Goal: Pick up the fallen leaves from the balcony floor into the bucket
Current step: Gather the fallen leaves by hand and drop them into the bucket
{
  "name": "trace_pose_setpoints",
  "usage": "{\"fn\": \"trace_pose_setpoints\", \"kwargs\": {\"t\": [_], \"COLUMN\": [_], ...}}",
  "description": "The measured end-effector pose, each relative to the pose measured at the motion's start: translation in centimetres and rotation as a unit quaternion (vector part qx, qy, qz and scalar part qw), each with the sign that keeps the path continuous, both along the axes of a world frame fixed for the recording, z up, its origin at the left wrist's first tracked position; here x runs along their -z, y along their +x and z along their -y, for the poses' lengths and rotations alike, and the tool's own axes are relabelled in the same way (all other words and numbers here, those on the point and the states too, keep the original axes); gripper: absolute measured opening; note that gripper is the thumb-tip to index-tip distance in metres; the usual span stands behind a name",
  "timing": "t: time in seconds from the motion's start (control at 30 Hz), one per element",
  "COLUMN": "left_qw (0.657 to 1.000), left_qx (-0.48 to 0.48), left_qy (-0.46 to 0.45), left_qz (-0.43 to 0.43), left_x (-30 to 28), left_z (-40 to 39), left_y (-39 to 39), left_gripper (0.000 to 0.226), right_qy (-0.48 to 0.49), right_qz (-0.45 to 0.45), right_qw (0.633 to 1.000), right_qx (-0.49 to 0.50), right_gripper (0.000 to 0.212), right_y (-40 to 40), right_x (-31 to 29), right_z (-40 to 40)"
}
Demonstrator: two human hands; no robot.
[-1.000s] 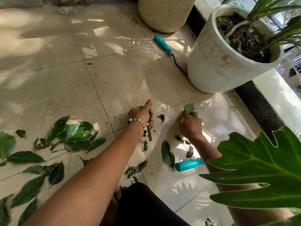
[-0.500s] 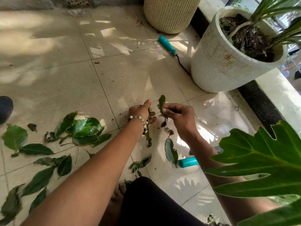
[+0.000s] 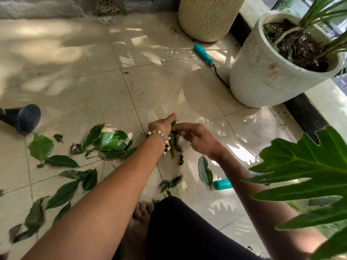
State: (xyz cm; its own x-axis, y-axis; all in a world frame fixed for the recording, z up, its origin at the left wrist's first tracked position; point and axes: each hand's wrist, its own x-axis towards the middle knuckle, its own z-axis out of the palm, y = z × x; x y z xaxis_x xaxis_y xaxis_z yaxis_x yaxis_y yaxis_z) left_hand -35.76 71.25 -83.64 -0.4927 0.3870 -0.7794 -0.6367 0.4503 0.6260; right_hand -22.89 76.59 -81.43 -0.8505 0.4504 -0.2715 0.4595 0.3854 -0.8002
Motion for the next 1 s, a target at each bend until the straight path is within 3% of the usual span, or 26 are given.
{"fn": "trace_pose_setpoints", "kwargs": {"t": [0.07, 0.13, 0.2, 0.27, 0.37, 0.43, 0.57, 0.73, 0.87, 1.0], "left_qw": [1.0, 0.998, 0.996, 0.996, 0.996, 0.996, 0.996, 0.996, 0.997, 0.997], "left_qx": [0.001, -0.014, -0.025, -0.029, -0.032, -0.035, -0.037, -0.055, -0.051, -0.047], "left_qy": [0.025, 0.052, 0.061, 0.057, 0.054, 0.055, 0.054, 0.052, 0.057, 0.062], "left_qz": [0.004, 0.032, 0.053, 0.061, 0.055, 0.054, 0.054, 0.045, 0.031, 0.02], "left_x": [-0.3, -0.4, -0.2, 0.0, 0.2, 0.3, 0.6, 1.2, 1.2, 1.2], "left_z": [0.1, 0.2, 0.4, 0.6, 1.1, 1.2, 1.3, 1.6, 2.1, 2.7], "left_y": [0.5, 0.7, 0.6, 0.5, 0.6, 0.6, 0.6, 0.4, 0.4, 0.4], "left_gripper": [0.027, 0.023, 0.018, 0.016, 0.018, 0.017, 0.018, 0.019, 0.02, 0.027], "right_qy": [-0.07, 0.059, 0.202, 0.218, 0.243, 0.273, 0.245, 0.22, 0.203, 0.221], "right_qz": [-0.027, 0.003, 0.099, 0.167, 0.218, 0.2, 0.156, 0.277, 0.244, 0.21], "right_qw": [0.993, 0.99, 0.973, 0.961, 0.945, 0.94, 0.952, 0.934, 0.936, 0.938], "right_qx": [0.087, 0.126, 0.048, -0.02, 0.009, 0.032, 0.093, 0.055, 0.152, 0.168], "right_gripper": [0.041, 0.034, 0.036, 0.04, 0.035, 0.034, 0.031, 0.054, 0.043, 0.028], "right_y": [0.4, 1.0, 1.7, 2.7, 3.8, 4.1, 5.2, 5.5, 5.5, 5.2], "right_x": [-0.6, -0.4, 0.6, 2.6, 4.8, 4.4, 2.7, 2.4, 2.9, 3.2], "right_z": [-1.6, -3.1, -3.5, -3.1, -2.3, -2.3, -2.0, 1.4, 2.7, 2.6]}}
